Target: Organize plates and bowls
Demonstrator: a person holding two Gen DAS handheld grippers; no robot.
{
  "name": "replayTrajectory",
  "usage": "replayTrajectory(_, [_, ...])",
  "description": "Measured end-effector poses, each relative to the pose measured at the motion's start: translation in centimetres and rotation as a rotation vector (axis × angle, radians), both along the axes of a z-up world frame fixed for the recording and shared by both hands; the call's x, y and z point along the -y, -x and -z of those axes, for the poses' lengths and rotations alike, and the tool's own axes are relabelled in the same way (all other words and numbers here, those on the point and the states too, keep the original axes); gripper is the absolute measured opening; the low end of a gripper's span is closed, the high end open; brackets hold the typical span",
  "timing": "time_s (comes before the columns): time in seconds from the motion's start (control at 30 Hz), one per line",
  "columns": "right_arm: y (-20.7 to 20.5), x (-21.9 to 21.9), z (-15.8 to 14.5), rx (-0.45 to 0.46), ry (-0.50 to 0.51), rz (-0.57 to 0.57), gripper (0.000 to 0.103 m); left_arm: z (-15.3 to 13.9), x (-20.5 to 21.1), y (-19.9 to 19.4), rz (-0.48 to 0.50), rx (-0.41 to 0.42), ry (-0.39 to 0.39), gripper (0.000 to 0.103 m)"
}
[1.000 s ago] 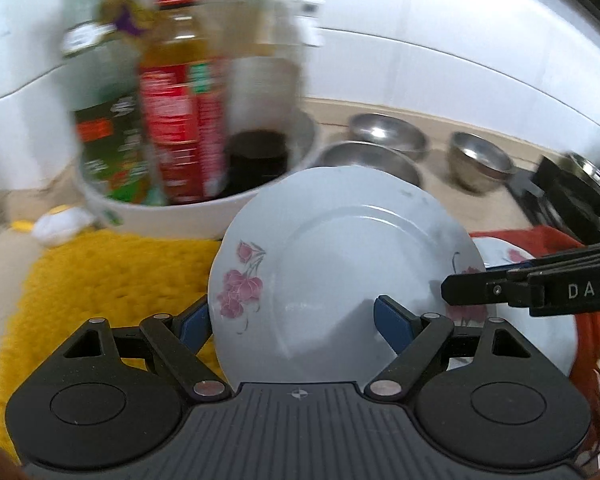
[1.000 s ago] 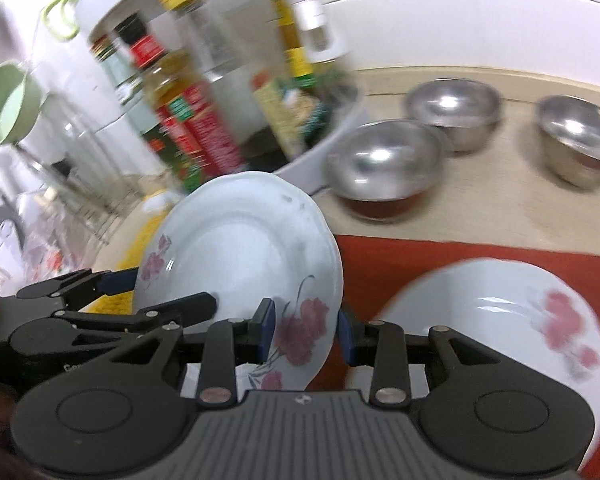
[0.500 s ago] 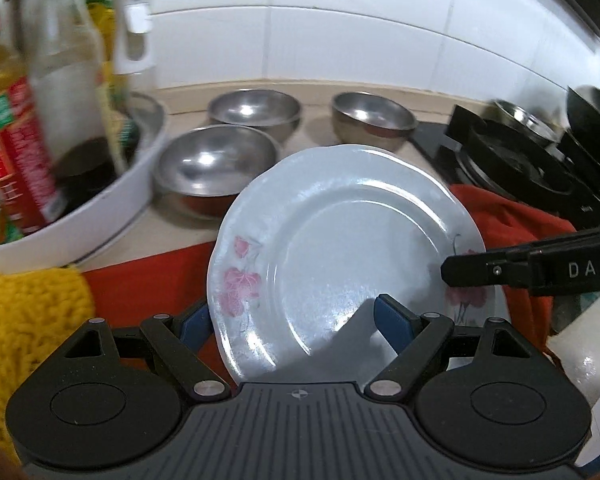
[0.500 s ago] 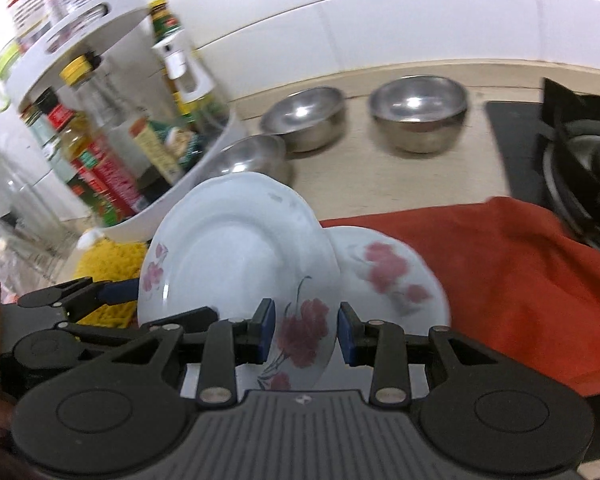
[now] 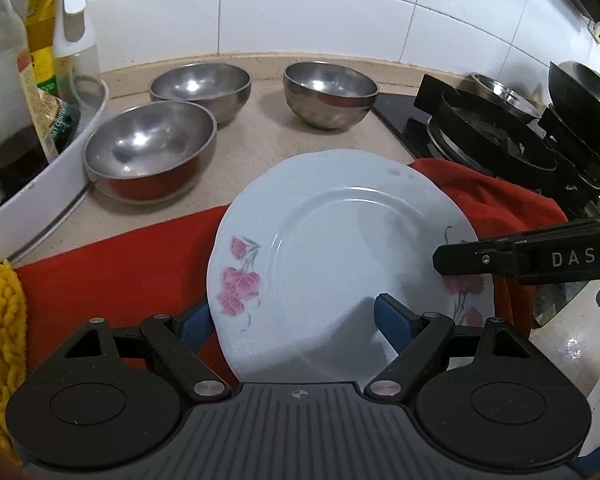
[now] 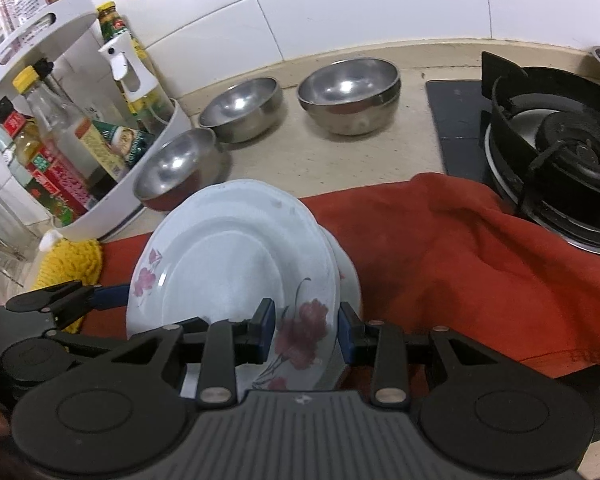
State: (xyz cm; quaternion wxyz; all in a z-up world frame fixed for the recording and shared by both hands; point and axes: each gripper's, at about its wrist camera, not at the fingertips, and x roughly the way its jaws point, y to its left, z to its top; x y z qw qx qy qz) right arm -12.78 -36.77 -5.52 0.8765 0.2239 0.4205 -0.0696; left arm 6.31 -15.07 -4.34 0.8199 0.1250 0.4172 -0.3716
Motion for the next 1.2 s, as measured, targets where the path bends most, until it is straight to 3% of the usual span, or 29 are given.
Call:
replayTrajectory(0.37, [-1.1,-0.3,-0.1,0.015,0.086,-0.020,0.030,0.3,0.4,-0.2,-0.027,-0.006,-0.009,0.087])
replayTrajectory(0.57, [-1.6,0.3,-0.2,0.033,0.107,-0.021,0.030,-0.5,0.1,-0.2,-0.053,0.051,-0.001,0.090])
replayTrajectory(0.83, [-3.9,1.1,-2.0,0.090,0.162,-0.073,0.030,-1.5,-2.3,-3.5,-0.231,0.061,0.011,0.097])
replayTrajectory(1.07, [-10.1,0.4,-3.5,0.130,0.162,-0.199,0.031,-2.7,-3.2,-8.3,-0.404,0.024,0.064,0.099])
replayTrajectory(1.2, [-14.0,0.3,-3.2,0.121,0.114,-0.239,0.032,-2.7,-2.6,-10.5,-0.468,0.034,0.033,0.099])
